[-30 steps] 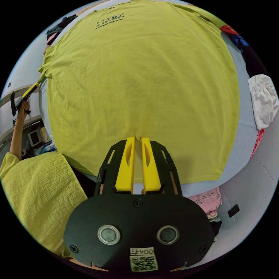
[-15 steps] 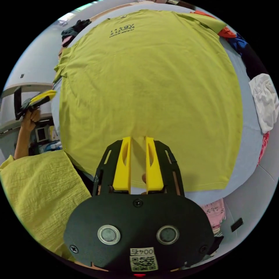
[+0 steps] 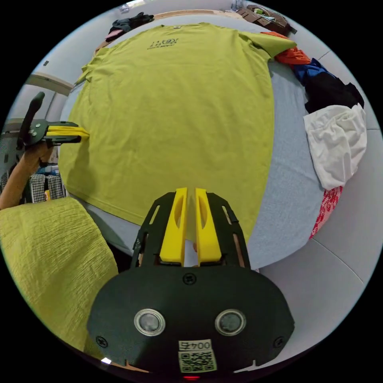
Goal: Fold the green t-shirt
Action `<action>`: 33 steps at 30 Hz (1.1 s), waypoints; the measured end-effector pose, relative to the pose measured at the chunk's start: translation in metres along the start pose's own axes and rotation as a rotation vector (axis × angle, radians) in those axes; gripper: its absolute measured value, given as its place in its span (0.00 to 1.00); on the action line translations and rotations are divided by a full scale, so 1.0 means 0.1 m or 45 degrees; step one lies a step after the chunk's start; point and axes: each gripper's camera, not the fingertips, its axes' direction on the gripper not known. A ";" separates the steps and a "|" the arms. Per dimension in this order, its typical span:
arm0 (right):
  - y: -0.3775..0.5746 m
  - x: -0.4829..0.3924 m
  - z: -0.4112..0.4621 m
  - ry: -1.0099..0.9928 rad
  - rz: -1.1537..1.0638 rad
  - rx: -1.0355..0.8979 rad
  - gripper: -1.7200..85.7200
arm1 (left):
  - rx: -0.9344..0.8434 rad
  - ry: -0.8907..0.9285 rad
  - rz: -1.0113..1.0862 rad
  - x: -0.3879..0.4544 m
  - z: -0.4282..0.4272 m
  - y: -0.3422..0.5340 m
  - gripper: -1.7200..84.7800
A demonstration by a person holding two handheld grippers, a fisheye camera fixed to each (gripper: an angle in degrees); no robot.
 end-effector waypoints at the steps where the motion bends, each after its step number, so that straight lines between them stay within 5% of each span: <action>1: -0.01 0.01 0.04 0.002 -0.008 -0.025 0.05 | 0.000 -0.011 -0.029 0.03 0.02 -0.02 0.04; 19: -0.21 0.05 0.14 -0.101 0.121 -0.004 0.02 | -0.203 -0.124 0.105 0.50 0.32 -0.60 0.04; 23: -0.10 0.22 0.06 -0.445 0.183 0.149 0.09 | -0.153 -0.023 0.039 0.41 0.35 -0.58 0.04; 33: -1.32 0.79 -1.16 0.352 -0.240 0.554 0.20 | -0.095 -0.033 -0.190 0.53 0.45 -0.58 0.03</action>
